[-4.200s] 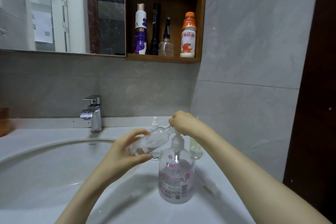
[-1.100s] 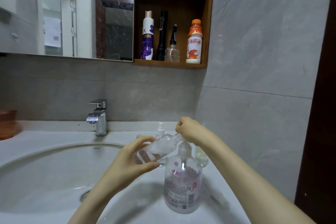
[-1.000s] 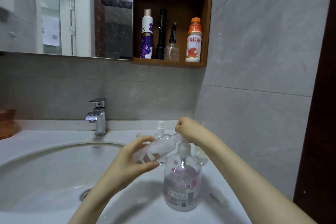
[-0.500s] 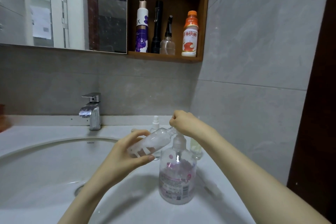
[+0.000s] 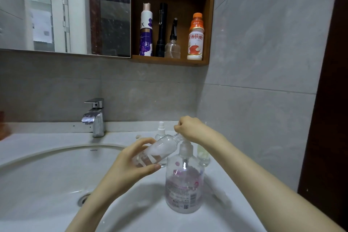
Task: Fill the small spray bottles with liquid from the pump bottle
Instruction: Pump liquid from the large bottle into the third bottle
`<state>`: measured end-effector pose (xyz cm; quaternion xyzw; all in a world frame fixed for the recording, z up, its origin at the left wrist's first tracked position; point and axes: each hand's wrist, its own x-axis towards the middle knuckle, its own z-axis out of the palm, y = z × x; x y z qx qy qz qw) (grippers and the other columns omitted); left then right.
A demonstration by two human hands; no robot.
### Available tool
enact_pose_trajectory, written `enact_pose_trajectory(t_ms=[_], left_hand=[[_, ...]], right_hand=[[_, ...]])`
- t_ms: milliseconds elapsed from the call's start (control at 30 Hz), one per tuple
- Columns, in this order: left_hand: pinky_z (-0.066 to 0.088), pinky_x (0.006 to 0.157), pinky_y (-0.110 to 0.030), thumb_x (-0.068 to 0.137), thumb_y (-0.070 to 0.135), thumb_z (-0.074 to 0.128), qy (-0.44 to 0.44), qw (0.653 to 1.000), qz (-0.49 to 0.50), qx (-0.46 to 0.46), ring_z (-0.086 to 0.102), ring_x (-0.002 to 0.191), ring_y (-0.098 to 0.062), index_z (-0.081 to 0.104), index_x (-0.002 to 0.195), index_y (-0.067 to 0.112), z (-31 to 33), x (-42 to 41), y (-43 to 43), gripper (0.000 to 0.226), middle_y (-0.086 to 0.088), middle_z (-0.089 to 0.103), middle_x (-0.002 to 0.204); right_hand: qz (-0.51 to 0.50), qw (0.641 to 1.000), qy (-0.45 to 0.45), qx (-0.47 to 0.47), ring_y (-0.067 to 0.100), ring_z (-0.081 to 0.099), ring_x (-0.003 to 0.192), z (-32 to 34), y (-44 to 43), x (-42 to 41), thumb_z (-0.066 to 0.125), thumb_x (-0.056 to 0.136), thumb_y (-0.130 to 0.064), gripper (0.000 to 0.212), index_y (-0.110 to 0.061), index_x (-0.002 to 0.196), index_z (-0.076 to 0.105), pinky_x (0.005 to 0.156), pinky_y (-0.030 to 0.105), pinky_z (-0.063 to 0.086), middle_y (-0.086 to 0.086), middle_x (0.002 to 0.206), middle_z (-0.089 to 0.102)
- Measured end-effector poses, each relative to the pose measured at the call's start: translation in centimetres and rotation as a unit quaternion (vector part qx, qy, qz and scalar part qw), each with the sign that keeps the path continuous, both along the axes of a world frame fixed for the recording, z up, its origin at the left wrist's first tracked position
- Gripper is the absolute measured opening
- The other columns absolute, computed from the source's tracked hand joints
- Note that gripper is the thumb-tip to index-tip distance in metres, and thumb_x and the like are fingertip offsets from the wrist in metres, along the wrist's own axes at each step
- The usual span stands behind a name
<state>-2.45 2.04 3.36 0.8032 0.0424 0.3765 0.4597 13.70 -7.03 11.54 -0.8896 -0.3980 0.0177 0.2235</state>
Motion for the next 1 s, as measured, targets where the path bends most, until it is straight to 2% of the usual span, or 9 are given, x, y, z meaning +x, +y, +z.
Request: enact_pose_trajectory(t_ms=[100, 200, 333, 400, 533, 733, 800, 900, 1000], left_hand=[[0.047, 0.068, -0.008, 0.064, 0.012, 0.081, 0.002, 1.0, -0.002, 0.0, 0.063, 0.082, 0.003, 0.064, 0.097, 0.033, 0.0, -0.1, -0.1, 0.042, 0.014, 0.066, 0.099], [0.046, 0.068, -0.006, 0.064, 0.009, 0.081, -0.002, 1.0, -0.009, 0.001, 0.062, 0.08, 0.004, 0.062, 0.102, 0.021, 0.1, -0.2, 0.0, 0.044, 0.009, 0.066, 0.1], [0.046, 0.069, -0.008, 0.061, 0.016, 0.075, -0.006, 1.0, -0.02, 0.004, 0.063, 0.08, 0.003, 0.063, 0.095, 0.036, 0.1, -0.1, -0.1, 0.041, 0.01, 0.067, 0.101], [0.047, 0.068, -0.008, 0.063, 0.013, 0.078, -0.005, 1.0, -0.013, 0.006, 0.063, 0.078, 0.002, 0.061, 0.094, 0.04, 0.0, -0.1, 0.0, 0.045, 0.012, 0.066, 0.1], [0.046, 0.068, -0.006, 0.059, 0.017, 0.077, -0.003, 1.0, -0.006, -0.004, 0.063, 0.081, 0.005, 0.064, 0.096, 0.03, 0.0, 0.0, -0.1, 0.041, 0.016, 0.066, 0.101], [0.045, 0.064, -0.006, 0.069, -0.009, 0.077, -0.001, 1.0, -0.02, -0.01, 0.062, 0.073, 0.003, 0.061, 0.1, 0.016, 0.3, -0.2, -0.4, 0.043, 0.004, 0.066, 0.099], [0.046, 0.065, -0.008, 0.065, 0.002, 0.08, -0.006, 0.999, -0.031, -0.01, 0.062, 0.074, 0.002, 0.064, 0.097, 0.024, 0.2, -0.1, -0.2, 0.041, 0.001, 0.067, 0.098], [0.047, 0.067, -0.011, 0.06, 0.017, 0.075, -0.003, 1.0, -0.023, -0.007, 0.061, 0.072, 0.0, 0.063, 0.094, 0.037, 0.1, 0.0, -0.1, 0.042, 0.005, 0.067, 0.096], [0.048, 0.066, -0.01, 0.059, 0.018, 0.075, -0.005, 1.0, -0.016, -0.022, 0.062, 0.075, 0.001, 0.064, 0.097, 0.029, 0.0, 0.0, -0.2, 0.042, 0.009, 0.067, 0.097]], right_hand=[[-0.007, 0.999, -0.032, -0.016, 0.025, 0.037, 0.062, 0.8, -0.1, -0.1, 0.044, 0.091, -0.026, 0.032, -0.015, 0.063, 0.034, 0.053, 0.03, 0.028, 0.004, 0.072, 0.04], [-0.005, 0.999, -0.033, -0.008, 0.025, 0.034, 0.06, 1.0, -0.1, -0.4, 0.043, 0.09, -0.02, 0.034, -0.015, 0.061, 0.029, 0.048, 0.028, 0.023, 0.004, 0.066, 0.035], [-0.01, 1.0, 0.008, 0.016, 0.027, 0.038, 0.07, 0.1, 0.2, 0.1, 0.043, 0.087, -0.013, 0.027, -0.013, 0.062, 0.033, 0.049, 0.028, 0.024, 0.009, 0.079, 0.043], [-0.015, 1.0, 0.002, 0.0, 0.028, 0.038, 0.075, -0.2, 0.5, 0.2, 0.042, 0.087, -0.013, 0.029, -0.014, 0.061, 0.031, 0.05, 0.028, 0.022, 0.007, 0.072, 0.039], [-0.019, 0.999, -0.027, -0.021, 0.025, 0.034, 0.064, 0.6, 0.0, -0.1, 0.044, 0.088, -0.018, 0.032, -0.014, 0.06, 0.029, 0.05, 0.029, 0.02, 0.003, 0.066, 0.034], [-0.01, 1.0, -0.01, 0.001, 0.025, 0.035, 0.062, 0.9, -0.3, -0.5, 0.044, 0.089, -0.02, 0.029, -0.012, 0.063, 0.036, 0.049, 0.028, 0.022, 0.005, 0.067, 0.038], [-0.006, 0.999, 0.033, 0.035, 0.023, 0.036, 0.062, 0.3, -0.4, -0.4, 0.043, 0.09, -0.016, 0.02, -0.008, 0.072, 0.045, 0.05, 0.027, 0.025, 0.008, 0.078, 0.044], [-0.007, 0.999, 0.025, 0.027, 0.024, 0.035, 0.065, 0.0, -0.2, -0.3, 0.043, 0.089, -0.015, 0.025, -0.011, 0.064, 0.037, 0.05, 0.029, 0.022, 0.006, 0.073, 0.04], [-0.011, 1.0, -0.015, 0.0, 0.026, 0.035, 0.066, 0.8, -0.2, -0.4, 0.044, 0.088, -0.02, 0.032, -0.014, 0.06, 0.03, 0.051, 0.029, 0.022, 0.003, 0.066, 0.035]])
